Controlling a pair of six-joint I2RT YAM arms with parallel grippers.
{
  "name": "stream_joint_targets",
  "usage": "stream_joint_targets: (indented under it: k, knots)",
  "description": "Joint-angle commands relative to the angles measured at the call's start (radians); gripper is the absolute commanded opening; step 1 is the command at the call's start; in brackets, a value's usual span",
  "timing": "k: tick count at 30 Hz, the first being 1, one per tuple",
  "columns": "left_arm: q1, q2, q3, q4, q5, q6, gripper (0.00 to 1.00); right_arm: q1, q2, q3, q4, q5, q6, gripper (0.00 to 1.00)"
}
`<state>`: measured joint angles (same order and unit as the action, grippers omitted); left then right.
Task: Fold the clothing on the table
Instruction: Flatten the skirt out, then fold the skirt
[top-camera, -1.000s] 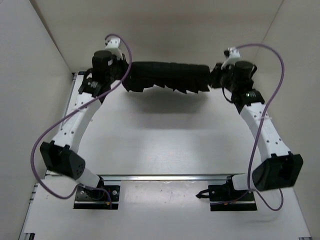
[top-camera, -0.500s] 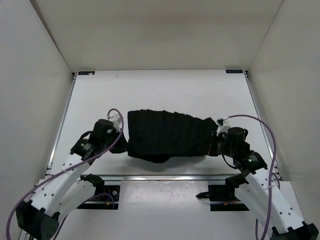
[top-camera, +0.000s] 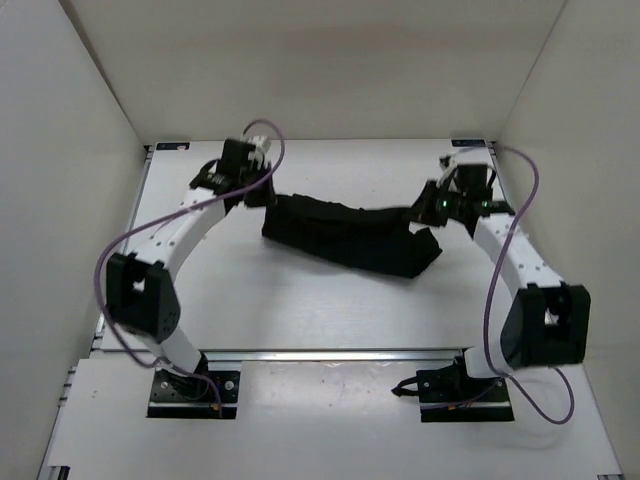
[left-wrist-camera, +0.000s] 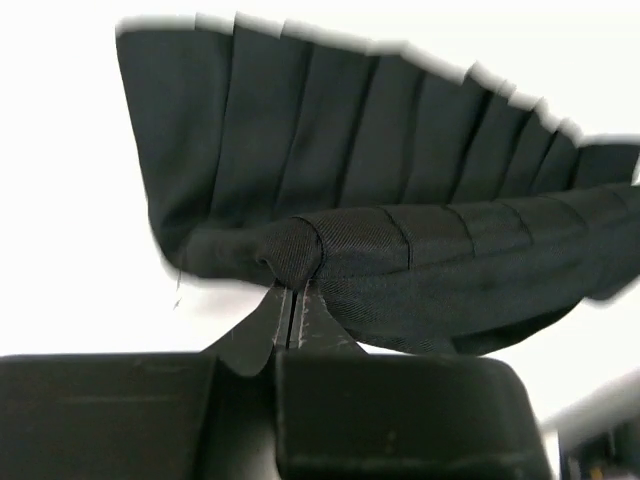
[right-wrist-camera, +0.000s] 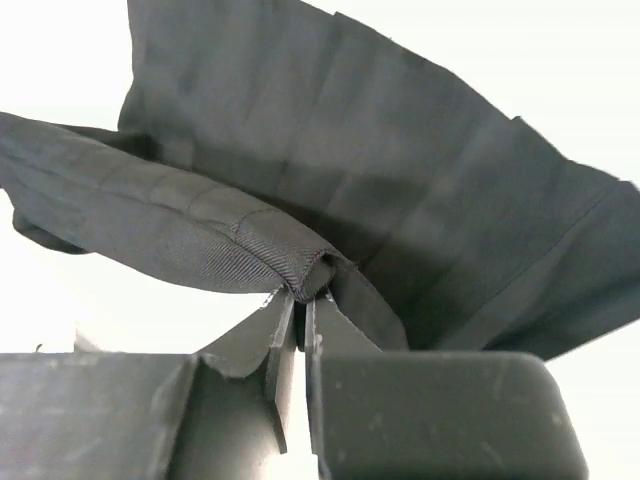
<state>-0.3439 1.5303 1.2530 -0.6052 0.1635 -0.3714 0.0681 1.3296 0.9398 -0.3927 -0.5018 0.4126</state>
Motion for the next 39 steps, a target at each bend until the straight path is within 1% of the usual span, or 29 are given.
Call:
stream_joint_targets:
  k: [1,2,3,5,6,8,10,11,13,14,15,16,17,18,19,20,21,22,25,26,28,29,30,31,32,33,35,36,39]
  knots:
    - [0.006,0.166,0.332,0.068,-0.103,0.113,0.0,-0.016,0.144,0.344,0.042,0.064,-0.155,0.0]
    - [0.0,0.2,0.48,0.038,-0.137,0.136,0.0,-0.013,0.198,0.491,-0.004,0.081,-0.182,0.0]
    - [0.003,0.258,0.628,0.01,-0.154,0.141,0.0,-0.022,0.226,0.563,-0.035,0.1,-0.193,0.0]
    - [0.017,0.323,0.8,-0.01,-0.162,0.141,0.0,-0.03,0.299,0.786,-0.064,0.123,-0.207,0.0]
    - [0.022,0.321,0.856,0.014,-0.162,0.137,0.0,-0.039,0.312,0.832,-0.078,0.123,-0.212,0.0]
    - [0.025,0.288,0.869,0.056,-0.162,0.134,0.0,-0.034,0.327,0.936,-0.089,0.149,-0.233,0.0]
    - [0.028,0.208,0.769,0.114,-0.162,0.161,0.0,-0.019,0.297,0.921,-0.089,0.192,-0.265,0.0]
    - [0.016,0.155,0.726,0.126,-0.192,0.172,0.0,-0.025,0.258,0.856,-0.084,0.203,-0.28,0.0]
    - [0.002,0.063,0.528,0.14,-0.216,0.199,0.0,-0.021,0.179,0.704,-0.043,0.191,-0.278,0.0]
    - [-0.009,-0.012,0.467,0.134,-0.208,0.201,0.0,-0.011,0.102,0.56,-0.031,0.18,-0.272,0.0]
    - [-0.033,-0.1,0.315,0.142,-0.209,0.195,0.0,-0.005,0.017,0.407,-0.002,0.193,-0.256,0.0]
    - [-0.046,-0.155,0.151,0.154,-0.217,0.183,0.0,0.016,-0.024,0.339,0.0,0.21,-0.259,0.0]
    - [-0.085,-0.261,0.066,0.156,-0.237,0.166,0.0,0.051,-0.111,0.195,-0.003,0.233,-0.238,0.0]
    - [-0.127,-0.371,-0.086,0.154,-0.275,0.149,0.0,0.068,-0.213,0.08,-0.02,0.255,-0.216,0.0]
    - [-0.15,-0.418,-0.21,0.134,-0.275,0.1,0.0,0.108,-0.254,0.029,-0.043,0.261,-0.198,0.0]
    - [-0.177,-0.511,-0.304,0.086,-0.236,0.038,0.0,0.145,-0.345,-0.06,-0.079,0.258,-0.151,0.0]
    - [-0.178,-0.582,-0.344,0.058,-0.205,0.002,0.0,0.183,-0.428,-0.128,-0.099,0.261,-0.102,0.01]
    - [-0.175,-0.611,-0.395,0.004,-0.167,-0.041,0.0,0.209,-0.47,-0.153,-0.138,0.258,-0.066,0.0]
    - [-0.149,-0.713,-0.46,-0.094,-0.164,-0.086,0.0,0.266,-0.624,-0.269,-0.166,0.281,0.063,0.0]
    - [-0.127,-0.714,-0.472,-0.091,-0.154,-0.071,0.0,0.248,-0.629,-0.286,-0.143,0.266,0.063,0.0]
    - [-0.01,-0.675,-0.475,-0.068,-0.099,-0.043,0.0,0.167,-0.574,-0.309,-0.092,0.137,0.045,0.0]
    - [0.02,-0.655,-0.471,-0.038,-0.079,-0.032,0.0,0.116,-0.545,-0.311,-0.048,0.108,0.04,0.0]
    - [0.026,-0.607,-0.468,-0.027,-0.094,-0.031,0.0,0.072,-0.487,-0.317,-0.023,0.048,0.035,0.0]
    - [0.022,-0.557,-0.454,-0.004,-0.134,-0.029,0.0,0.059,-0.43,-0.311,0.017,0.039,0.034,0.0]
    - [0.016,-0.529,-0.448,0.025,-0.149,-0.011,0.0,0.055,-0.364,-0.293,0.059,0.04,0.022,0.0]
    - [0.026,-0.468,-0.434,0.047,-0.139,-0.001,0.0,0.068,-0.343,-0.277,0.08,0.057,0.014,0.0]
    - [0.049,-0.377,-0.414,0.087,-0.099,0.002,0.0,0.097,-0.22,-0.225,0.115,0.069,-0.014,0.0]
    - [0.058,-0.328,-0.403,0.108,-0.09,0.002,0.0,0.105,-0.192,-0.217,0.126,0.074,-0.02,0.0]
    - [0.045,-0.21,-0.365,0.142,-0.094,0.008,0.0,0.108,-0.072,-0.177,0.16,0.053,-0.026,0.0]
